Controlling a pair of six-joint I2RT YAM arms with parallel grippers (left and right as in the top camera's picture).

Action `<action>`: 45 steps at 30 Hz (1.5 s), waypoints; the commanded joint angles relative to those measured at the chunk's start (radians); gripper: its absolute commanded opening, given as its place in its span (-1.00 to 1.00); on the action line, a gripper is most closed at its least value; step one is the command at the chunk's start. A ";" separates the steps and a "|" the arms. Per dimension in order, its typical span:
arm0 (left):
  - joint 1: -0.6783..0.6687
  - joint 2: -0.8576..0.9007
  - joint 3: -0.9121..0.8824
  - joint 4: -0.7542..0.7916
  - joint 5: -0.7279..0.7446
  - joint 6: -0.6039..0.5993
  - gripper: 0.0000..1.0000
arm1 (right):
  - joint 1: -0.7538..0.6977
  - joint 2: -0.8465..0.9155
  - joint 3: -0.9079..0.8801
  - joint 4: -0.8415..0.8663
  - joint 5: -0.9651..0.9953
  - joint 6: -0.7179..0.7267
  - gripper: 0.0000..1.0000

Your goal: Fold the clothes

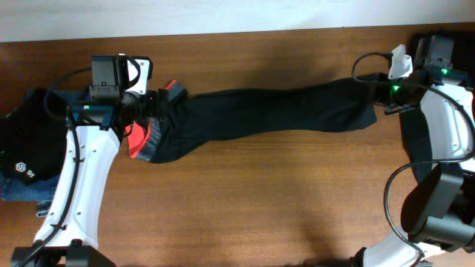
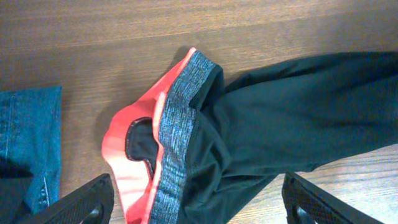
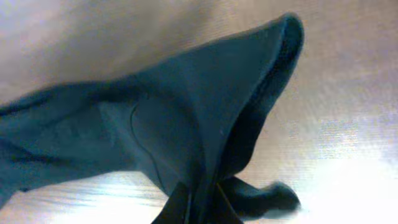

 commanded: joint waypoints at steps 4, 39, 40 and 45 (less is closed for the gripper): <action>0.000 0.003 0.002 -0.001 0.004 0.012 0.74 | 0.005 0.011 -0.006 -0.092 0.174 -0.024 -0.49; -0.002 0.365 0.032 0.086 0.138 0.004 -0.99 | 0.005 0.011 -0.006 -0.095 0.213 -0.024 -0.59; -0.002 0.349 0.045 0.039 0.146 0.004 -0.99 | 0.005 0.011 -0.006 -0.095 0.213 -0.024 -0.59; 0.001 0.183 0.114 -0.303 0.090 0.004 -0.99 | 0.005 0.013 -0.006 -0.092 0.213 -0.024 -0.57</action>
